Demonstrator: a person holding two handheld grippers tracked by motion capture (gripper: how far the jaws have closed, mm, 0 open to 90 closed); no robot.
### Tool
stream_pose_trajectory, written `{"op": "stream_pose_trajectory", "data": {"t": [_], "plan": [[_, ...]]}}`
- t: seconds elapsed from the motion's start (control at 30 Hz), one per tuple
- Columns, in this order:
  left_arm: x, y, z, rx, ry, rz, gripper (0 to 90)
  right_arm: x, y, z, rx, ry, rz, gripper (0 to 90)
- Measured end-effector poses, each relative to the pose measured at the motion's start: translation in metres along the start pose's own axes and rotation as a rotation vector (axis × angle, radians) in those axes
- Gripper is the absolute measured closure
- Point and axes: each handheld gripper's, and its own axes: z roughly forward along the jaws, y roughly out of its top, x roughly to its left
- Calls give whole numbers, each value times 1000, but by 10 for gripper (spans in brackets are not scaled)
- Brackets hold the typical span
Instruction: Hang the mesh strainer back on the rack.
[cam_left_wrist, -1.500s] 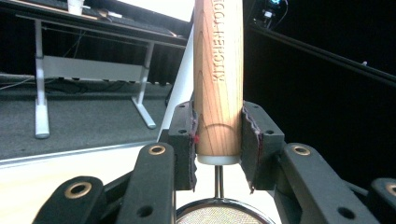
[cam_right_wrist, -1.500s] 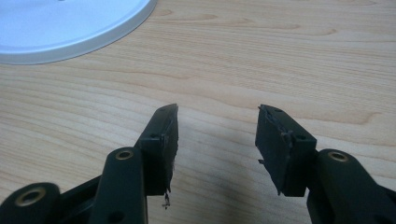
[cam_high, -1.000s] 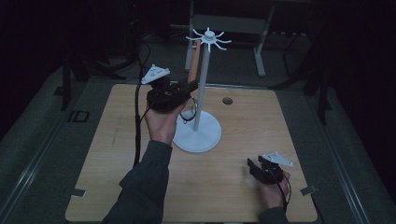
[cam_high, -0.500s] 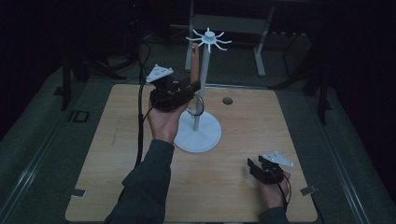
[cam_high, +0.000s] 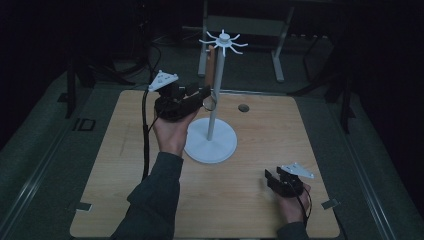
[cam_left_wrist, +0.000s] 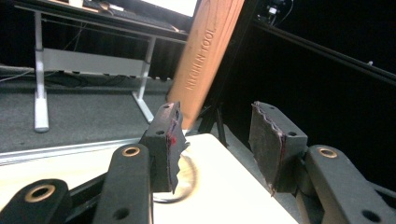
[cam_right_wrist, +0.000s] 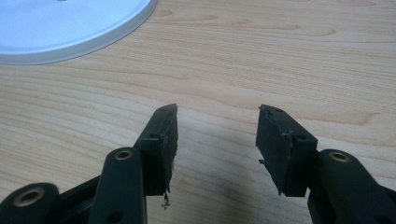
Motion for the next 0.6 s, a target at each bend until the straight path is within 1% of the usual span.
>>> {"op": "stream_pose_trajectory", "data": {"t": [0.43,0.5,0.6], "plan": [[1,-4,-4,19,-3,11,528,0,0,0,2,-1,0,479],[1,-5,-4,26,-5,17,528,0,0,0,3,-1,1,479],[0,-9,-7,53,-4,43,523,-1,0,0,10,-9,9,476]]}}
